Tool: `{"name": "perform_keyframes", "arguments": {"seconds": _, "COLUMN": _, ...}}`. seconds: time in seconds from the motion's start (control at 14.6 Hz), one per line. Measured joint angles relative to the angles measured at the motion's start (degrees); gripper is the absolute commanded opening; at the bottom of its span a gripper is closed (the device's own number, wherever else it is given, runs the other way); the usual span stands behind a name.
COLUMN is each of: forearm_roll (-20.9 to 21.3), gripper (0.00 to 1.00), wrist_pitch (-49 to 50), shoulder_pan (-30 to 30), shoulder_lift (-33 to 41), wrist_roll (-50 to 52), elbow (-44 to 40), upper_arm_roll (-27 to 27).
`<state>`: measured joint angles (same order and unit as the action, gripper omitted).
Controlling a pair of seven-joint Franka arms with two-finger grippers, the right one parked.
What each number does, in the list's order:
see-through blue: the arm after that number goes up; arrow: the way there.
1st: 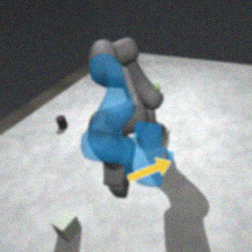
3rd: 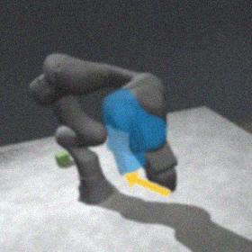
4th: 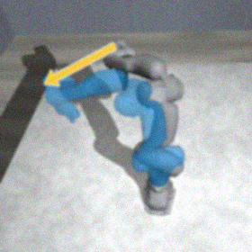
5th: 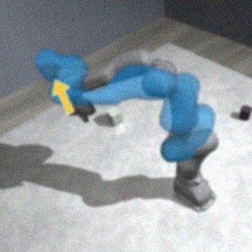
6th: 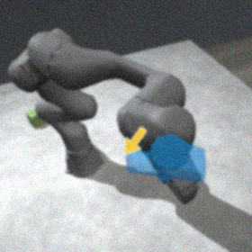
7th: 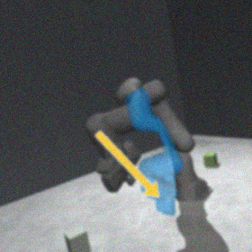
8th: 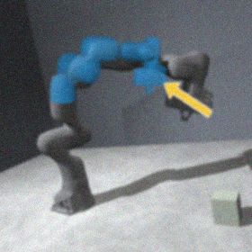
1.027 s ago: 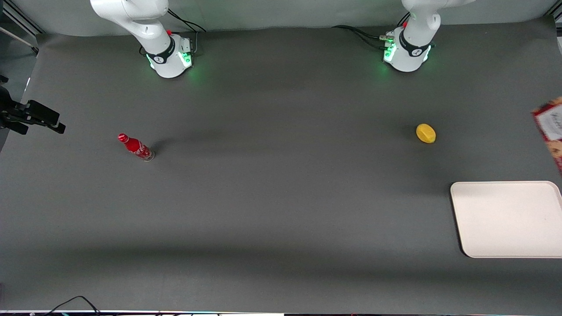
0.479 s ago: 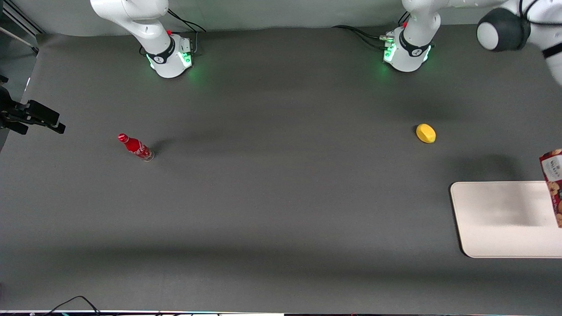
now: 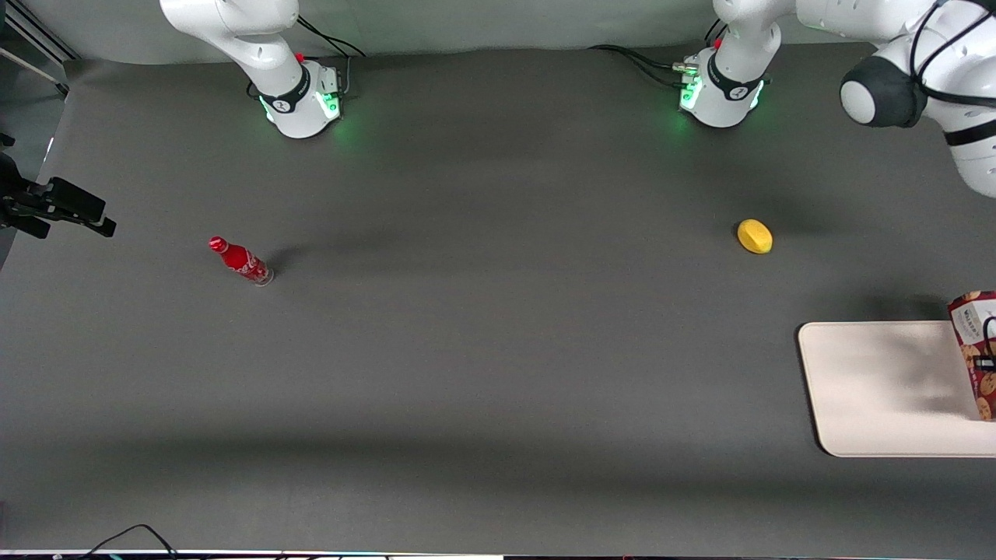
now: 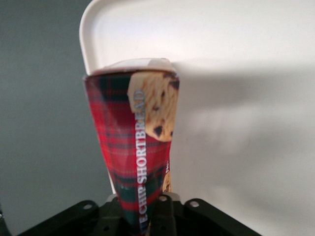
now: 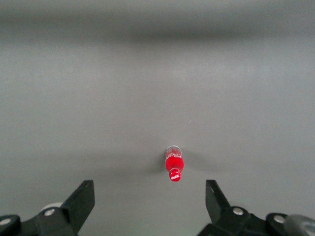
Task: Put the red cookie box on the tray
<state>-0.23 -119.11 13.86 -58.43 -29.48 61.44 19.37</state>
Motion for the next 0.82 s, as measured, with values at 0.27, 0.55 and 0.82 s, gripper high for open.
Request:
{"name": "perform_keyframes", "arguments": {"seconds": 0.27, "forearm_roll": -0.1, "gripper": 1.00, "wrist_pitch": 1.5, "shoulder_pan": -0.1, "shoulder_lift": -2.6, "wrist_roll": -0.1, "elbow": -4.0, "upper_arm_roll": 0.1}}
{"name": "perform_keyframes", "arguments": {"seconds": 0.55, "forearm_roll": -0.1, "gripper": 1.00, "wrist_pitch": 14.6, "shoulder_pan": -0.3, "shoulder_lift": 1.6, "wrist_roll": -0.3, "elbow": -10.3, "upper_arm_roll": 0.7}}
{"name": "perform_keyframes", "arguments": {"seconds": 0.82, "forearm_roll": -0.4, "gripper": 1.00, "wrist_pitch": 30.2, "shoulder_pan": -4.2, "shoulder_lift": 14.0, "wrist_roll": -0.7, "elbow": -11.9, "upper_arm_roll": 0.4}}
